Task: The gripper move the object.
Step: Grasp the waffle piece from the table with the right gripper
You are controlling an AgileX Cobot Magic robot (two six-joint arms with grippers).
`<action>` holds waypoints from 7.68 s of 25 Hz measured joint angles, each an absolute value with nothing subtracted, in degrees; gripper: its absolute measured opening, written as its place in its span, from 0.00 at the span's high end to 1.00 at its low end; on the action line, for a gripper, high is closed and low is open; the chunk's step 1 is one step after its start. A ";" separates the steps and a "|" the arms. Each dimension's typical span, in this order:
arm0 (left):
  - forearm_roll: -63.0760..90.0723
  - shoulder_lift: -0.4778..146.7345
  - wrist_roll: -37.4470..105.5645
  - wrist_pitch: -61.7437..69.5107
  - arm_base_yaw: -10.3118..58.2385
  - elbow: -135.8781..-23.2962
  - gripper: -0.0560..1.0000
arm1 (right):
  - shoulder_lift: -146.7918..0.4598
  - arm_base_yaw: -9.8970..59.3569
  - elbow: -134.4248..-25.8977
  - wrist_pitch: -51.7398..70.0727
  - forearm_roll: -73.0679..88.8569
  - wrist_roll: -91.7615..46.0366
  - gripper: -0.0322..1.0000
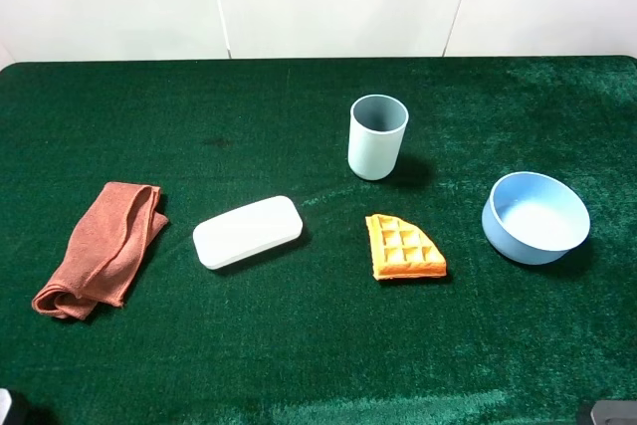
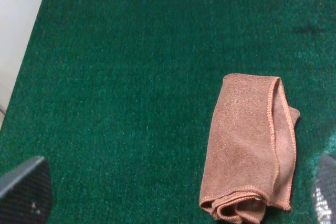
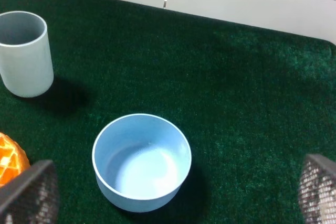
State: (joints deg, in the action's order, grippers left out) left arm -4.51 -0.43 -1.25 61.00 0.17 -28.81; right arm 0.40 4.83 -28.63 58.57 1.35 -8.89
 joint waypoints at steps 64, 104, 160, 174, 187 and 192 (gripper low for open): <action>-4.51 -0.43 -1.25 61.00 0.17 -28.81 0.01 | -62.30 23.29 -42.19 49.42 3.53 -5.69 0.30; -4.51 -0.43 -1.25 61.00 0.17 -28.81 0.01 | -97.78 45.81 -48.77 31.31 5.36 0.00 0.30; -4.51 -0.43 -1.25 61.00 0.17 -28.81 0.01 | -109.55 43.66 -48.88 27.62 -11.02 23.85 0.30; -4.51 -0.43 -1.25 61.00 0.17 -28.81 0.01 | -109.61 43.66 -48.88 27.68 -10.59 23.85 0.33; -4.51 -0.43 -1.25 61.00 0.17 -28.81 0.01 | -109.66 43.66 -48.88 27.62 -10.34 23.85 0.54; -4.51 -0.43 -1.25 61.00 0.17 -28.81 0.01 | -109.66 43.66 -48.88 27.49 -10.34 23.85 0.54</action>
